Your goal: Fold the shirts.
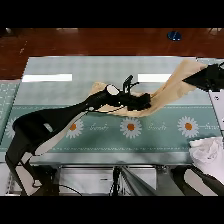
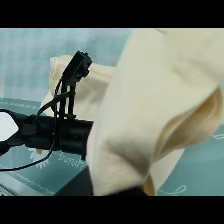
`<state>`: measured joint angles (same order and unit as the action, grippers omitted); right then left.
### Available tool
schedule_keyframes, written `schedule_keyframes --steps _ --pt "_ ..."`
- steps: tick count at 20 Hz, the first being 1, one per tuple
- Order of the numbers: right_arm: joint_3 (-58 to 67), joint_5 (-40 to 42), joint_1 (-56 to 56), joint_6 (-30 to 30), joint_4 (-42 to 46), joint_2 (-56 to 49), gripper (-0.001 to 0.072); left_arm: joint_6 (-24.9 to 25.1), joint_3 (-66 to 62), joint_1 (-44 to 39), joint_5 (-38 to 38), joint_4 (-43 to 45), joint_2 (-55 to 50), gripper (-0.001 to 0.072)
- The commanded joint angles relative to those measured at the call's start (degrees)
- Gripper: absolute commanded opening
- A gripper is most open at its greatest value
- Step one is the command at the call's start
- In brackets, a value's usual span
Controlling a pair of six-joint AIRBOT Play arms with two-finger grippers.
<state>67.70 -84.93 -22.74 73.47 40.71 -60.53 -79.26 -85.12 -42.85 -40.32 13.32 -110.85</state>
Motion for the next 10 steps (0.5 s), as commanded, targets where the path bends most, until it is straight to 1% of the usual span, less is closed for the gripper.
schedule_keyframes --steps 1,3,5,7,8,9,10 --pt "0.02 -0.35 0.2 1.05 1.86 0.17 0.003 4.92 -1.66 3.32 -5.2 -2.1 -0.98 0.002" --pt "0.02 0.04 2.4 1.46 1.88 0.17 0.003 6.67 -1.66 10.93 -13.64 4.87 1.9 0.0018" --pt "0.02 2.08 7.04 1.66 2.73 0.15 0.003 6.64 -1.66 21.24 -23.23 16.46 7.89 0.0018" --pt "0.02 8.02 13.27 3.91 6.29 -0.22 0.003 6.62 -1.66 31.87 -31.63 28.0 15.58 0.0018" --pt "0.02 11.65 16.37 5.53 7.32 -0.87 0.003 6.62 -1.66 37.0 -35.3 32.46 19.56 0.0019" --pt "0.02 15.58 19.76 7.02 7.3 -1.84 0.003 6.69 -1.66 42.45 -38.86 35.5 23.76 0.002" --pt "0.02 19.12 22.99 8.33 7.23 -2.89 0.003 7.58 -1.66 47.36 -41.86 36.52 27.5 0.002"
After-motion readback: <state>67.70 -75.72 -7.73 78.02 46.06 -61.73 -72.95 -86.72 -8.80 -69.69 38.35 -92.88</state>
